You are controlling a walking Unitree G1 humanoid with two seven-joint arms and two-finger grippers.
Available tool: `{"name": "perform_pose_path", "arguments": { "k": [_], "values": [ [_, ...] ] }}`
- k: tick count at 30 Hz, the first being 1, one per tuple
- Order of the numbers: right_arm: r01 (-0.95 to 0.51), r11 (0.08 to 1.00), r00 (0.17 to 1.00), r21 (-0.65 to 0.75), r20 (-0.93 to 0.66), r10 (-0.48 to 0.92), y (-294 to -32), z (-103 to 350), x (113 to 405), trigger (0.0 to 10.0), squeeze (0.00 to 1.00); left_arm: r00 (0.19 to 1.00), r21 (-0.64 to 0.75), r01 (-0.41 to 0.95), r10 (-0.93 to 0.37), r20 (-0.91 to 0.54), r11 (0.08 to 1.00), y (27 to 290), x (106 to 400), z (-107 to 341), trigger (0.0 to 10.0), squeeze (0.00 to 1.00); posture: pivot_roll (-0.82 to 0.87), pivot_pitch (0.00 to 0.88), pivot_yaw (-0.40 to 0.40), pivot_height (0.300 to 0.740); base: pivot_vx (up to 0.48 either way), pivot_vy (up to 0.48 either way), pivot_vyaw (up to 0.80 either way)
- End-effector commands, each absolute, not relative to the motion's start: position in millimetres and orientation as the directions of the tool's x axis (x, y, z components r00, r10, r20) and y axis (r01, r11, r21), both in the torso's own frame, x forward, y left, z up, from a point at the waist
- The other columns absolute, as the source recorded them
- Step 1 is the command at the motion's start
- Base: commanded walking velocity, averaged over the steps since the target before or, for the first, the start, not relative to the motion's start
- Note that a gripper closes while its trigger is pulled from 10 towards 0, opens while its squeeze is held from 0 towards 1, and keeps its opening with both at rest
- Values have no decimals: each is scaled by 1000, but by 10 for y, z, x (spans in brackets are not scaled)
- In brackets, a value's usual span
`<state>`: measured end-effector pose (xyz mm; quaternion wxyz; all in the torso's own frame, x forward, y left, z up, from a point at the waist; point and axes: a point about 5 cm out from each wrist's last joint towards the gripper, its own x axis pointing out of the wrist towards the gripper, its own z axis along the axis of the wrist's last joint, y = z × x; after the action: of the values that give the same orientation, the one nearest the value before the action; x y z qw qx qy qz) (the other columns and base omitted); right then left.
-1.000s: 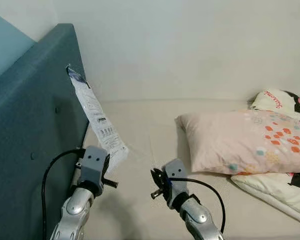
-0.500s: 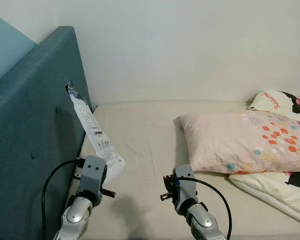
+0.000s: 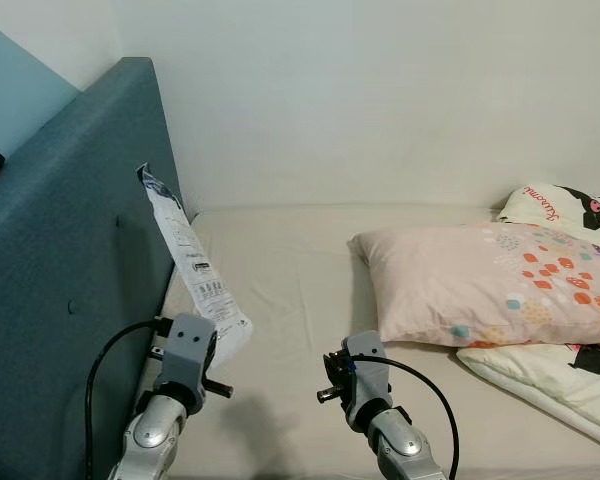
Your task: Clean up the room
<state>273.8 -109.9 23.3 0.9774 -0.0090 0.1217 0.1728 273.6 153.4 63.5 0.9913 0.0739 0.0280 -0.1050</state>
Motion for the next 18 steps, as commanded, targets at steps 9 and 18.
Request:
{"name": "perform_pose_path", "arguments": {
  "k": [9, 18],
  "values": [
    [-341, 940, 909, 34, -242, 338, -1081, 224, 2728, 10000, 0, 972, 144, 226, -214, -92, 963, 1551, 2729, 605, 10000, 0, -31, 77, -4, 740, 0, 0, 0],
    [-345, 938, 907, 38, -242, 344, -1079, 232, 2732, 10000, 0, 970, 154, 234, -221, -96, 960, 1536, 2717, 600, 10000, 0, -32, 80, -8, 740, 0, -55, 0]
  ]
}}
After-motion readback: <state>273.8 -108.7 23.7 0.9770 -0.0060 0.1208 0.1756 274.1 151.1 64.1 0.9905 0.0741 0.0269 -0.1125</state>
